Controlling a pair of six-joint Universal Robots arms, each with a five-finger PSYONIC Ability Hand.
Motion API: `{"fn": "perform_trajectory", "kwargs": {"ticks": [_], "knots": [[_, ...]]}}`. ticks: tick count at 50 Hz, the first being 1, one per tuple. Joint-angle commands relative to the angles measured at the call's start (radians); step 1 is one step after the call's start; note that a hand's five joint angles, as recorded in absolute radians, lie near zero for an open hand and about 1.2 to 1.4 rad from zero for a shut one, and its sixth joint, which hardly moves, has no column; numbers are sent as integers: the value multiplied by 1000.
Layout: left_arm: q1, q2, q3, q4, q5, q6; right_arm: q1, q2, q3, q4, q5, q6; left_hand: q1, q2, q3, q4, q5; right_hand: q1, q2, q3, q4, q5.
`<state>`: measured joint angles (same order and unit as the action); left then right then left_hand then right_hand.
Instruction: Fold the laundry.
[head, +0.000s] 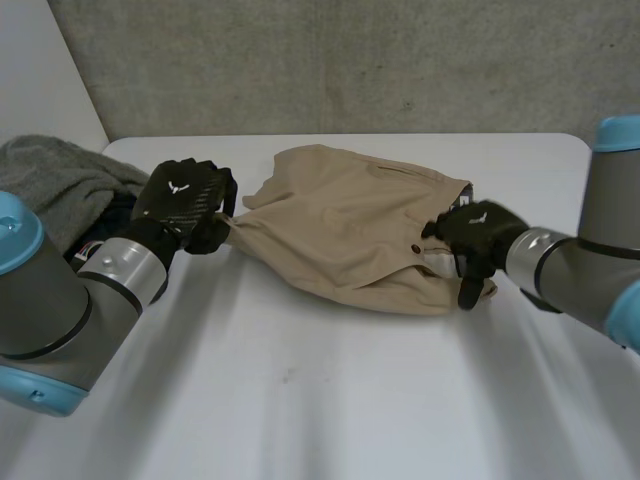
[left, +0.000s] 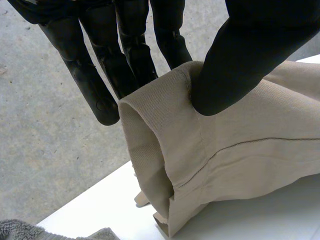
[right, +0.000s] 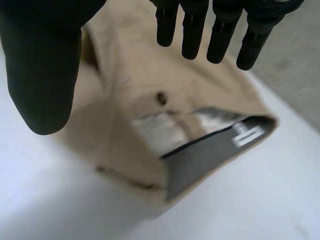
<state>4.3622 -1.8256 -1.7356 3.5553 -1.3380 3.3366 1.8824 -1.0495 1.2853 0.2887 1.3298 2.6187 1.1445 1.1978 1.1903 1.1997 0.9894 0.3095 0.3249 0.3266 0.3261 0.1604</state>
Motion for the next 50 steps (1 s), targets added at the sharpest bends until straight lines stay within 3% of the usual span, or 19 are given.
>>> {"fn": "perform_trajectory", "kwargs": {"ticks": [1,3,7,11,17,22,24,26,34,38,42,44,46,47,49,50], "knots": [[-3,-9,-4,-3,-4,3,27,115,-43,17,11,-11,252,198,206,197,232,503,488,486,486,478],[-1,-11,-13,-4,-3,9,23,126,-60,-21,25,0,252,198,206,197,232,1083,1068,1066,1067,1058],[2,-3,-30,-27,2,30,11,74,-32,-71,63,52,252,198,206,197,232,1087,1071,1070,1070,1061],[7,54,-79,-177,17,96,-14,-53,63,-88,71,60,252,198,206,197,232,1087,1071,1070,1070,1061],[0,153,-154,-568,98,260,-49,-205,297,-7,49,-211,252,198,206,197,232,1087,1071,1070,1070,1061],[-15,187,-174,-870,125,414,-81,-293,448,194,65,-559,252,198,206,197,232,1087,1071,1070,1070,1061],[-21,187,-165,-988,120,478,-82,-302,456,217,60,-588,252,198,206,197,232,1087,1071,1070,1070,1061],[-23,184,-138,-1017,120,523,-71,-302,445,198,51,-540,252,198,206,197,232,1087,1071,1070,1070,1061],[-38,45,43,-825,70,500,-31,-213,350,168,34,-393,252,198,206,197,232,1087,1071,1070,1070,1061],[-58,-69,230,-692,-6,495,0,-127,194,149,34,-390,252,198,206,197,232,1087,1071,1070,1070,1061],[-76,-141,503,-534,-87,482,33,-64,-102,34,74,-248,252,198,206,197,232,1087,1071,1070,1070,1061],[-75,-150,605,-442,-110,463,37,-56,-259,-113,117,-52,252,198,206,197,232,1087,1071,1070,1070,1061],[-64,-155,714,-252,-119,407,32,-60,-310,-239,143,82,252,198,206,197,232,1087,1071,1070,1070,1061],[-59,-153,734,-178,-122,374,23,-76,-313,-387,161,197,252,198,206,197,232,1087,1071,1070,1070,1061],[-46,-138,757,37,-116,271,14,-101,-287,-552,169,276,252,198,206,197,232,1087,1071,1070,1070,1061],[-44,-133,757,107,-113,235,4,-122,-235,-717,169,323,252,198,206,197,232,1087,1071,1070,1070,1061]]}}
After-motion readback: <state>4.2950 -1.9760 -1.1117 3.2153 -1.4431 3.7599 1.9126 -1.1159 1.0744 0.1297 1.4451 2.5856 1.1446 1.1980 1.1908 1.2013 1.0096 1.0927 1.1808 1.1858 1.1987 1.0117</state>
